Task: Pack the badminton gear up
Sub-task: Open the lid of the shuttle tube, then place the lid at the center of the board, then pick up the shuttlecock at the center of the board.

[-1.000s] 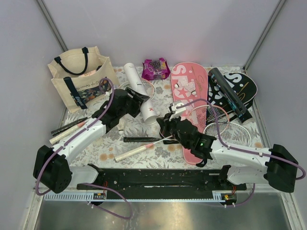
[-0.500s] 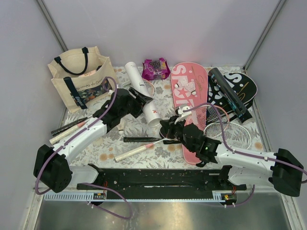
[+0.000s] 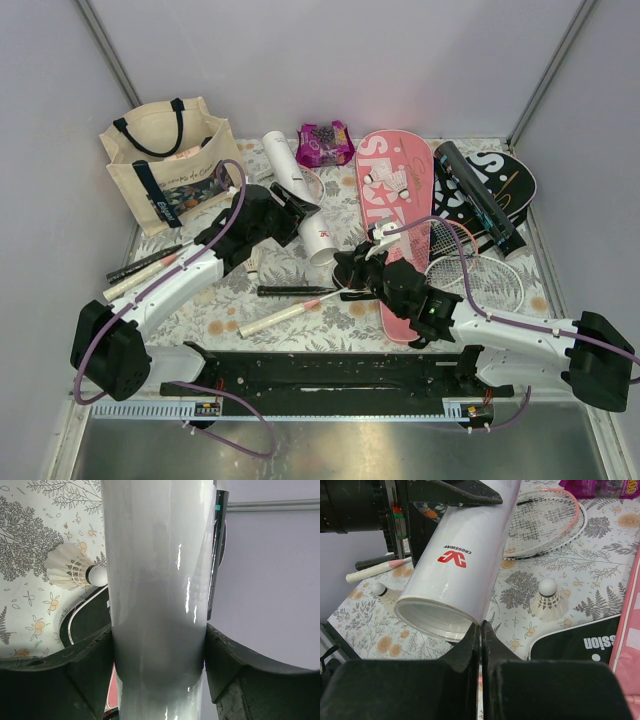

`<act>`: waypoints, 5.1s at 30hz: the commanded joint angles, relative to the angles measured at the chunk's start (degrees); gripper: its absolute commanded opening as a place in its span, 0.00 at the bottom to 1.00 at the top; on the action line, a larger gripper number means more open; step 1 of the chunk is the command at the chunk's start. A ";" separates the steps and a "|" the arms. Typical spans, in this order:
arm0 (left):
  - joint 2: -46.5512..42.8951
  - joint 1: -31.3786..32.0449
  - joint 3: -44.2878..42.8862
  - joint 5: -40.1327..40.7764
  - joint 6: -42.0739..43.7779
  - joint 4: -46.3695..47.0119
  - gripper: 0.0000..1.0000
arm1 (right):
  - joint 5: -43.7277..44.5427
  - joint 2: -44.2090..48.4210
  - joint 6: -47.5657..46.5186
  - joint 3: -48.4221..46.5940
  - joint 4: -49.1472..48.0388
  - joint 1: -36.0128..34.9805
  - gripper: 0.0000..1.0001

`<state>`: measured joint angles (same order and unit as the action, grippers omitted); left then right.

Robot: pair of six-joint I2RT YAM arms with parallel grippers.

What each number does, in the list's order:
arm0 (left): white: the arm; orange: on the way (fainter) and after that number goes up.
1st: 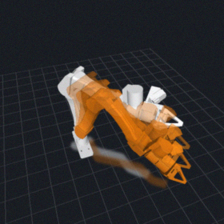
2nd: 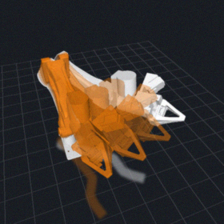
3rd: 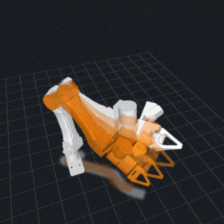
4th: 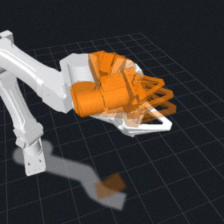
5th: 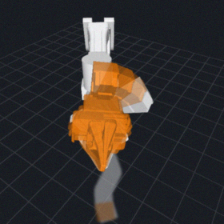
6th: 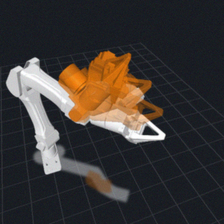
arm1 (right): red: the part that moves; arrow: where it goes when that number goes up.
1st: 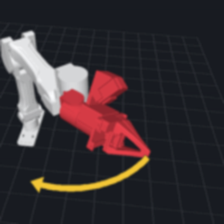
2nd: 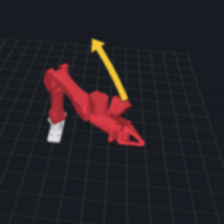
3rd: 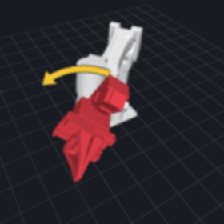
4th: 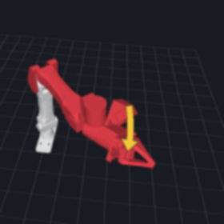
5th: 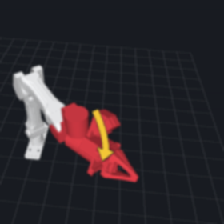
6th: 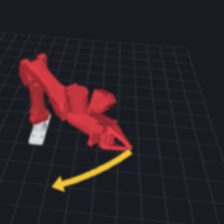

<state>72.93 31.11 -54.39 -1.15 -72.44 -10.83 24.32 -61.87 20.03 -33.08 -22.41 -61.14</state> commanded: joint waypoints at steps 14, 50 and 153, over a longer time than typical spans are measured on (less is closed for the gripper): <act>2.22 -3.69 -3.87 9.14 9.86 -2.88 0.25 | 1.09 7.28 6.06 -2.78 4.74 0.41 0.00; 0.30 -4.48 -7.84 9.75 13.20 -8.77 0.21 | 11.82 3.70 10.20 -14.10 24.15 5.76 0.00; -41.55 -5.01 -7.48 56.78 -11.57 -49.46 0.14 | -50.17 -62.09 16.00 -75.68 14.17 11.83 0.00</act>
<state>31.22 26.28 -58.06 51.11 -78.08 -58.28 -28.99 -139.65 37.80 -116.40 1.78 -51.70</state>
